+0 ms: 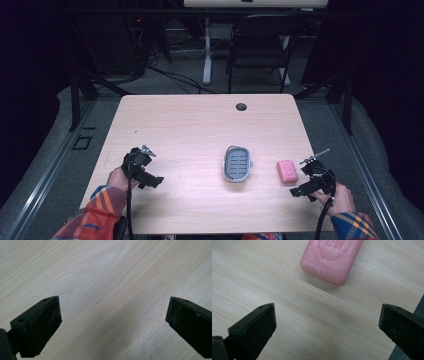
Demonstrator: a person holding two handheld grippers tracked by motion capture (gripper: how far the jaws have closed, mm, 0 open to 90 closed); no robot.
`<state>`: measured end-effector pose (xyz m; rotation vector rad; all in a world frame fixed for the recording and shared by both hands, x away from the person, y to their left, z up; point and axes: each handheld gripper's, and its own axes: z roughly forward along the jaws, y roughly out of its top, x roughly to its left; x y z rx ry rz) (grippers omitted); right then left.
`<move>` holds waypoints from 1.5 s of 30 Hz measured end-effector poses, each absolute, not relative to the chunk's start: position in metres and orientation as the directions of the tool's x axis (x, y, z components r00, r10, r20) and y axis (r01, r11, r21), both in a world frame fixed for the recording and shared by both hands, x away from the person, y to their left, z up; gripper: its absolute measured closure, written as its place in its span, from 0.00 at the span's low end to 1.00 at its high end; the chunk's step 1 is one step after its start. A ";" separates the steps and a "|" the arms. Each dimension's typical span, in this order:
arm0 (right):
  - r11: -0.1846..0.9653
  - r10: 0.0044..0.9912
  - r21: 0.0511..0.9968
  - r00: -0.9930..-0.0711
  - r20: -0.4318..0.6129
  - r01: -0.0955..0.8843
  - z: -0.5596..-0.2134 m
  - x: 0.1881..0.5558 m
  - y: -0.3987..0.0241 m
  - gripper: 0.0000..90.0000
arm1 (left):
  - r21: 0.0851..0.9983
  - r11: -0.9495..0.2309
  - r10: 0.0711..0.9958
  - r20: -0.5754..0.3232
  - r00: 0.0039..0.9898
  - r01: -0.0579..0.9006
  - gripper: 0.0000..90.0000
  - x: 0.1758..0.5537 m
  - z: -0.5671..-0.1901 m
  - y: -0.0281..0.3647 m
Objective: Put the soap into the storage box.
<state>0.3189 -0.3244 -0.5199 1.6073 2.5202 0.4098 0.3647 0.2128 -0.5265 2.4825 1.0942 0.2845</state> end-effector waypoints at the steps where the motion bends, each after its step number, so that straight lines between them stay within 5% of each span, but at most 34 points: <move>1: 0.399 0.903 0.291 -0.427 0.038 0.870 -0.520 0.319 -0.324 0.01 | 0.446 -0.607 0.741 0.020 0.671 0.657 0.00 0.365 -0.527 0.213; 45: 0.461 0.883 0.242 -0.469 -0.028 0.854 -0.514 0.338 -0.305 0.00 | 0.434 -0.617 0.733 0.014 0.680 0.656 0.00 0.365 -0.528 0.211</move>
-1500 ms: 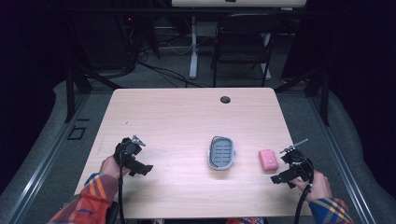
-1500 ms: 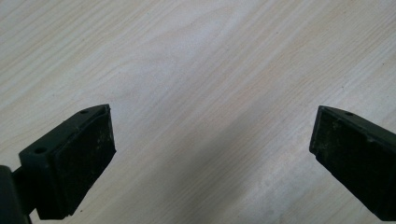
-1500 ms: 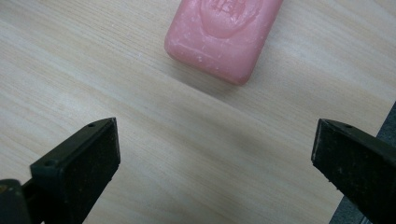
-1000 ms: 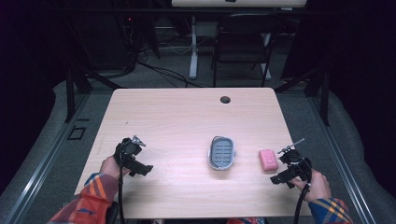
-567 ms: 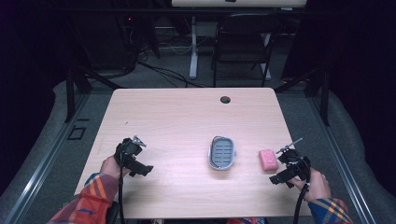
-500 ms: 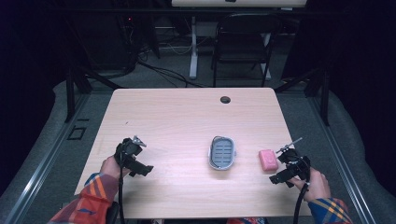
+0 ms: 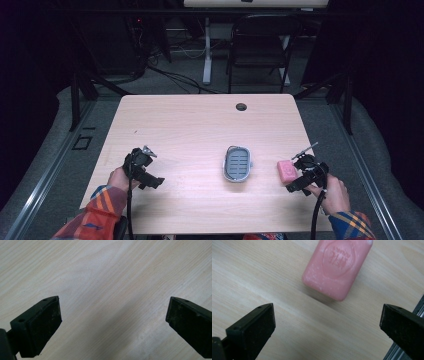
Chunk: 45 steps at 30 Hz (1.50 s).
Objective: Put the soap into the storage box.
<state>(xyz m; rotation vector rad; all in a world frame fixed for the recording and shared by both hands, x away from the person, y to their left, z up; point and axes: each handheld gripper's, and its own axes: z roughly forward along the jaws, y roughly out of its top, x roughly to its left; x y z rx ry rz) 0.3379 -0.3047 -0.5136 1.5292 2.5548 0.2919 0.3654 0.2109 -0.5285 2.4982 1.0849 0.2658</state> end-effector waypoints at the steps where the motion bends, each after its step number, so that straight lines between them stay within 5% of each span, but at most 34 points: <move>1: 0.468 0.879 0.239 -0.475 -0.029 0.851 -0.512 0.339 -0.304 0.00 | 0.433 -0.617 0.734 0.013 0.679 0.658 0.00 0.366 -0.529 0.211; 45: 0.318 0.940 0.166 -0.333 0.071 0.933 -0.531 0.399 -0.290 0.00 | 0.431 -0.620 0.729 0.011 0.684 0.655 0.00 0.365 -0.528 0.210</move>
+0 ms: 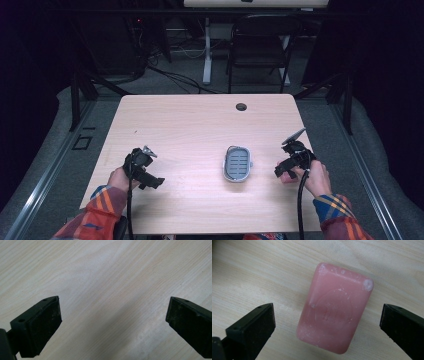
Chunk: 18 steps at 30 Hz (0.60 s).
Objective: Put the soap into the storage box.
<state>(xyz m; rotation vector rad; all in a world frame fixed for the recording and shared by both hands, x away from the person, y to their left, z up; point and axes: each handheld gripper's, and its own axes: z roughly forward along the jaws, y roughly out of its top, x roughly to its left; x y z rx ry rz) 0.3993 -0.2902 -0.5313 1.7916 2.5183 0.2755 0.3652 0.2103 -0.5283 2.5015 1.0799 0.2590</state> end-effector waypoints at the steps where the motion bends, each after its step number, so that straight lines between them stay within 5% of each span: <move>1: 0.314 0.941 0.168 -0.330 0.080 0.935 -0.531 0.400 -0.291 0.00 | 0.430 -0.623 0.728 0.011 0.686 0.654 0.00 0.365 -0.529 0.210; 18: 0.261 0.963 0.096 -0.266 0.040 0.960 -0.542 0.410 -0.285 0.25 | 0.416 -0.634 0.719 0.009 0.695 0.651 0.00 0.365 -0.530 0.206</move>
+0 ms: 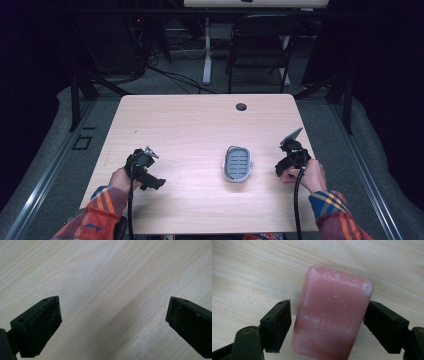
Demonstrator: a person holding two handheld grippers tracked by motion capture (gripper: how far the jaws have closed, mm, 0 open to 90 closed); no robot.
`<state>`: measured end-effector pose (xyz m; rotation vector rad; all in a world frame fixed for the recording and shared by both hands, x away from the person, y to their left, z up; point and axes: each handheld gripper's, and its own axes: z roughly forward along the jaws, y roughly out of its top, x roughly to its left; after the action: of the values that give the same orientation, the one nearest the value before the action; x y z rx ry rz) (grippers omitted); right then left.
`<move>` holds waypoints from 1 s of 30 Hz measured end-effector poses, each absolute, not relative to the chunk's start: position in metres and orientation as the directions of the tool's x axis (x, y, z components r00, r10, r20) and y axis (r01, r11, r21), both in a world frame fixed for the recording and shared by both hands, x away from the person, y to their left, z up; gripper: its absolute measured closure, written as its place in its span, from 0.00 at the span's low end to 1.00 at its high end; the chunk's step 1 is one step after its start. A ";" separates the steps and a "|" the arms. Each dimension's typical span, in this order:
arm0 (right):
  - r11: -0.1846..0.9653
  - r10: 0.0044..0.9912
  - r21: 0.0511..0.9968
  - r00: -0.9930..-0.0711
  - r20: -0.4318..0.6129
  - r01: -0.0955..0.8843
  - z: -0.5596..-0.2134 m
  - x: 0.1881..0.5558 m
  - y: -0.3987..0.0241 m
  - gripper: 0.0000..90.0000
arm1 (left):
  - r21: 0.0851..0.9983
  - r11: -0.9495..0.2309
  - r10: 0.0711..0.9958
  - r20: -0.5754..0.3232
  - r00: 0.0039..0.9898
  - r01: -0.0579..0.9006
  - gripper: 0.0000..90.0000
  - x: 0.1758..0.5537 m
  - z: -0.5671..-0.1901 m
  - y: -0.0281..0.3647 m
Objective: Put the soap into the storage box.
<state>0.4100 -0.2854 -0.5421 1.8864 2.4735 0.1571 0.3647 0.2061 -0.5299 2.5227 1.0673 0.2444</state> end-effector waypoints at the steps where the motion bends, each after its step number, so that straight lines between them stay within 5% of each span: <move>1: 0.252 0.966 0.106 -0.257 0.037 0.962 -0.544 0.410 -0.285 0.29 | 0.419 -0.635 0.718 0.009 0.696 0.649 0.00 0.364 -0.530 0.206; 9: 0.255 0.963 0.135 -0.264 0.048 0.957 -0.543 0.409 -0.285 0.39 | 0.416 -0.633 0.720 0.007 0.694 0.653 0.00 0.365 -0.530 0.207; 30: 0.305 0.950 0.131 -0.310 0.022 0.943 -0.535 0.409 -0.290 0.41 | 0.418 -0.635 0.719 0.014 0.694 0.649 0.00 0.363 -0.529 0.209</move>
<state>0.4089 -0.2895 -0.5347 1.8089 2.4891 0.1842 0.3630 0.2087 -0.5288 2.5223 1.0664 0.2525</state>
